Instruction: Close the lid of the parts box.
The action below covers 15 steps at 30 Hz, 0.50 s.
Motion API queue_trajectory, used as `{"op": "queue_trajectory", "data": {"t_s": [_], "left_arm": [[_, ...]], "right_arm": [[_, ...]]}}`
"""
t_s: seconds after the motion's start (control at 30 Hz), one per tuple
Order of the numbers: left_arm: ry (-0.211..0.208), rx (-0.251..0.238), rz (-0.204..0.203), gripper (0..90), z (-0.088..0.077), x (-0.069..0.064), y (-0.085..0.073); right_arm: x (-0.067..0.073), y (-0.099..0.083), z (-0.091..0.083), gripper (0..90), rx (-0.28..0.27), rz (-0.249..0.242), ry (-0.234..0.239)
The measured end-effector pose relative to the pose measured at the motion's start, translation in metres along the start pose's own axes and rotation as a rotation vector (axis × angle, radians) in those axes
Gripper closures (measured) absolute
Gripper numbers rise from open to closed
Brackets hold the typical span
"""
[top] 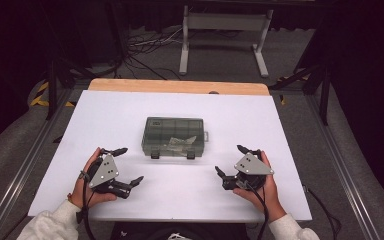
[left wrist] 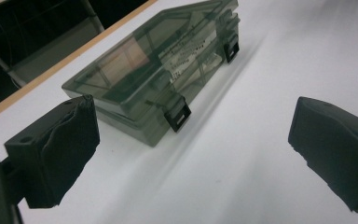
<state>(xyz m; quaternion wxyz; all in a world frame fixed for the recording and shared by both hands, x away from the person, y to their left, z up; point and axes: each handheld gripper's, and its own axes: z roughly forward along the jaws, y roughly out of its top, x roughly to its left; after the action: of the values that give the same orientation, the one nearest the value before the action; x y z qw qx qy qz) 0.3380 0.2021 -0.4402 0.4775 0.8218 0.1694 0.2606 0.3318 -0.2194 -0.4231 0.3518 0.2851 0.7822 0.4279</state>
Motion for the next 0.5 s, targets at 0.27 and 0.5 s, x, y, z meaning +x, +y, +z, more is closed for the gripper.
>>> {"op": "queue_trajectory", "data": {"t_s": [0.27, 0.5], "left_arm": [[-0.018, 0.013, -0.026, 2.4, -0.005, 0.0, -0.009], [-0.018, 0.04, -0.067, 2.5, -0.012, 0.0, -0.019]], "right_arm": [[-0.002, -0.01, -0.006, 5.9, 0.014, 0.018, -0.009], [-0.002, -0.023, -0.014, 5.6, 0.04, 0.017, -0.008]]}}
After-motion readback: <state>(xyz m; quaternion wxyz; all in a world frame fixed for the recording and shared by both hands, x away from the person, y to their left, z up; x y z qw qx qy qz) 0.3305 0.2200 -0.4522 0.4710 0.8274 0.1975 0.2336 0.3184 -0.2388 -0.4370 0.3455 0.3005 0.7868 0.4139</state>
